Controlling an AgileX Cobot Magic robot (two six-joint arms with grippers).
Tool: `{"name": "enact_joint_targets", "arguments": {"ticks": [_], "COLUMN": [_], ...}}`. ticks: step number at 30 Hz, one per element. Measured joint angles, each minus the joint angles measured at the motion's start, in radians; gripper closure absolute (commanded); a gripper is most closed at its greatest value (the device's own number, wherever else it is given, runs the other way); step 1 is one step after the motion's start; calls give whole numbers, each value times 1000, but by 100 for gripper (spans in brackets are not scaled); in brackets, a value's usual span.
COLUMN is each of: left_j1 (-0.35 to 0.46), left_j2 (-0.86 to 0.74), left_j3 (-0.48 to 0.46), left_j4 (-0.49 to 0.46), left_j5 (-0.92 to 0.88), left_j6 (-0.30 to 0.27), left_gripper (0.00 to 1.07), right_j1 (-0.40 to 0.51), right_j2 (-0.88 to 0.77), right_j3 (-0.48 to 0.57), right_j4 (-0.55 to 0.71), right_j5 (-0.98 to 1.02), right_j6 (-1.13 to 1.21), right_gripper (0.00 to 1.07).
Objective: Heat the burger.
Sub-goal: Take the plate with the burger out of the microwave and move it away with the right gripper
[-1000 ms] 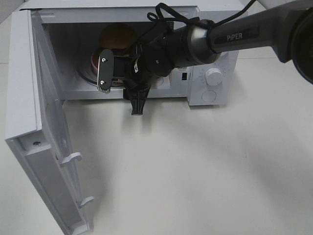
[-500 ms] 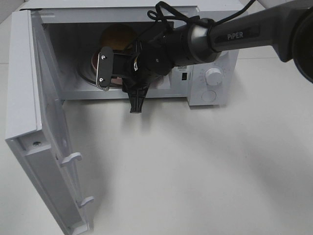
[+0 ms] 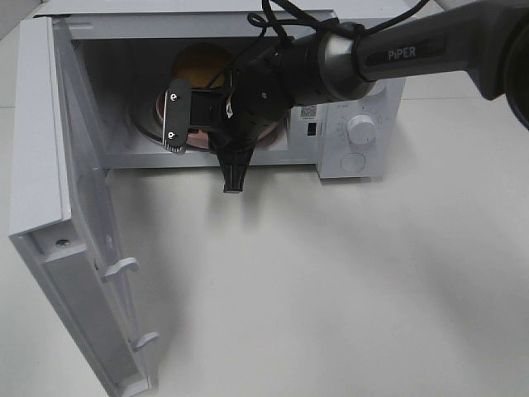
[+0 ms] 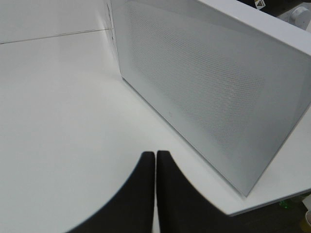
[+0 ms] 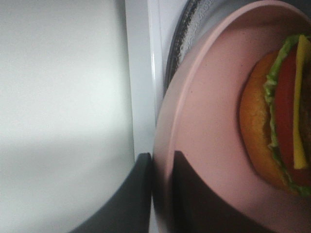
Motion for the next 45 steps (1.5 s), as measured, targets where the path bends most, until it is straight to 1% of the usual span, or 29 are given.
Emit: {"name": "enact_joint_targets", "arguments": {"ticks": [5,12,18,38,40,42,43,45], "left_j1": [0,0,0,0,0,0,0,0], "left_j2": [0,0,0,0,0,0,0,0], "left_j3": [0,0,0,0,0,0,0,0], "left_j4": [0,0,0,0,0,0,0,0], "left_j5": [0,0,0,0,0,0,0,0], "left_j6": [0,0,0,0,0,0,0,0], "left_gripper": [106,106,106,106,106,106,106,106], "right_j1": [4,6,7,9,14,14,14,14], "right_j2": [-5,-36,-59,-104,-159,-175,-198,-210], "right_j3": [0,2,9,21,76,96,138,155], "right_j4": [0,11,18,28,26,26,26,26], "right_j5": [28,93,131,156,129,121,100,90], "right_j6": [-9,-120,-161,-210,-252,-267,-287,-290], "right_gripper": [107,107,107,107,107,107,107,107]}}
